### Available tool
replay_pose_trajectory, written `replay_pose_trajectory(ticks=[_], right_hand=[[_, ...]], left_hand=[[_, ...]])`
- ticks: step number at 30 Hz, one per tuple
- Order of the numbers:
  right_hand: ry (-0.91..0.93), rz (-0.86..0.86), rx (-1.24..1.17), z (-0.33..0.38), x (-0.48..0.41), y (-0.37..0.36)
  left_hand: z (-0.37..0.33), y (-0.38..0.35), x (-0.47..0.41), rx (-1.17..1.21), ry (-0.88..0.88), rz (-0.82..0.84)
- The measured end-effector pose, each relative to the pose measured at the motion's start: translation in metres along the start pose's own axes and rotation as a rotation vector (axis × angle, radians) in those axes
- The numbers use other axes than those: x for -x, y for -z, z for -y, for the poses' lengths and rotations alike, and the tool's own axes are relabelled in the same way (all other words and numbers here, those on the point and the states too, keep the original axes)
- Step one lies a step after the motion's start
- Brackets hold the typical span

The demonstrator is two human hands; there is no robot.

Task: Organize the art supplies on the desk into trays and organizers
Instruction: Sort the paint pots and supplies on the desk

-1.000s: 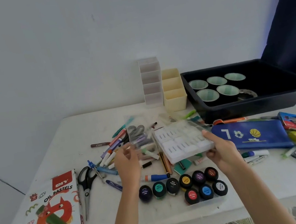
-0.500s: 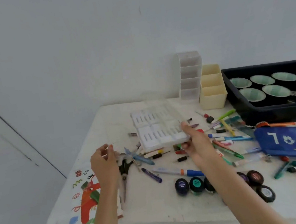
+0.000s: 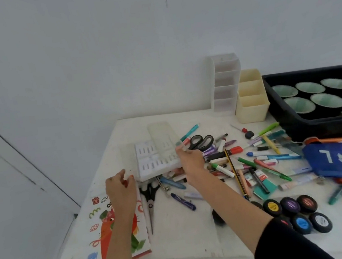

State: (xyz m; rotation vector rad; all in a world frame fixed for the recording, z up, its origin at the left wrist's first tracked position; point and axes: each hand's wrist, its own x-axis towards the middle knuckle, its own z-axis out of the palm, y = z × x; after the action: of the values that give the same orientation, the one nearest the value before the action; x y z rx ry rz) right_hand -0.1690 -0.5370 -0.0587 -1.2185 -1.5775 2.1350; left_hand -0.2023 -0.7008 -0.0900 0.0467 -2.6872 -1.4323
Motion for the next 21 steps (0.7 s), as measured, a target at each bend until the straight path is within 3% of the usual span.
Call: replay_pose_trajectory(ticks=[5,9,21], right_hand=[[0.204,-0.064,0.284,0.002,-0.002,0.011],[0.259,-0.06,0.502,0.003,0.003,0.02],[0.291,0.052,0.3,0.017,0.029,0.114]], left_hand=[[-0.011,-0.004,0.004,-0.056,-0.106,-0.096],[-0.037,-0.013,0.015,-0.01,-0.246,-0.086],[-0.097,-0.065,0.071,0.175,-0.401,0.108]])
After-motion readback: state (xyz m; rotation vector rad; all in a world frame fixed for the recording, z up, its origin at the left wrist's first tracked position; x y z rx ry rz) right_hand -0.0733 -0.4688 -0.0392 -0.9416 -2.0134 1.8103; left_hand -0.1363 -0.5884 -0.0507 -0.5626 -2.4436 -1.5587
